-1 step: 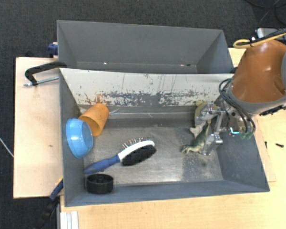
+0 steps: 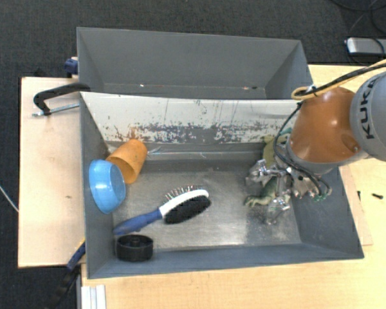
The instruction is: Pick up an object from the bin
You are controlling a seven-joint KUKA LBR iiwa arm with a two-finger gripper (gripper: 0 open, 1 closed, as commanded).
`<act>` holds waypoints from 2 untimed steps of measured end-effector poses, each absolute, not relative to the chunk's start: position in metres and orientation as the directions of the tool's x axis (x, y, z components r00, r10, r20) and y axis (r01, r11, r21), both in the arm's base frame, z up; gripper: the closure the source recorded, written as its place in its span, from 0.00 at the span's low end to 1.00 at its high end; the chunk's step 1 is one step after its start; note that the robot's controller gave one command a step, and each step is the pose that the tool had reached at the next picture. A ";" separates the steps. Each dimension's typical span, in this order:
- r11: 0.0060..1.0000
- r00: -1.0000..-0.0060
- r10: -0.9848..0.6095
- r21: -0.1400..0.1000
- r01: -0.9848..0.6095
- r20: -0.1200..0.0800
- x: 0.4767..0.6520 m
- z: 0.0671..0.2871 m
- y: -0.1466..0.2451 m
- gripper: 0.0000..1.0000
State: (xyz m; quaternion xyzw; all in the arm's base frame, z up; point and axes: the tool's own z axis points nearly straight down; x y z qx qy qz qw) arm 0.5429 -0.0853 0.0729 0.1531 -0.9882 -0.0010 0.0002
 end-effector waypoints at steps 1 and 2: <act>0.953 -0.953 -0.303 0.000 -0.303 -0.002 0.544 0.075 -0.085 1.00; 0.941 -0.941 -0.339 -0.006 -0.339 -0.013 0.560 0.200 -0.091 1.00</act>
Offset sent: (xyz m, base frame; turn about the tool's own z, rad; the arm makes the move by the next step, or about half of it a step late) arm 0.0000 0.0000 0.0000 0.0000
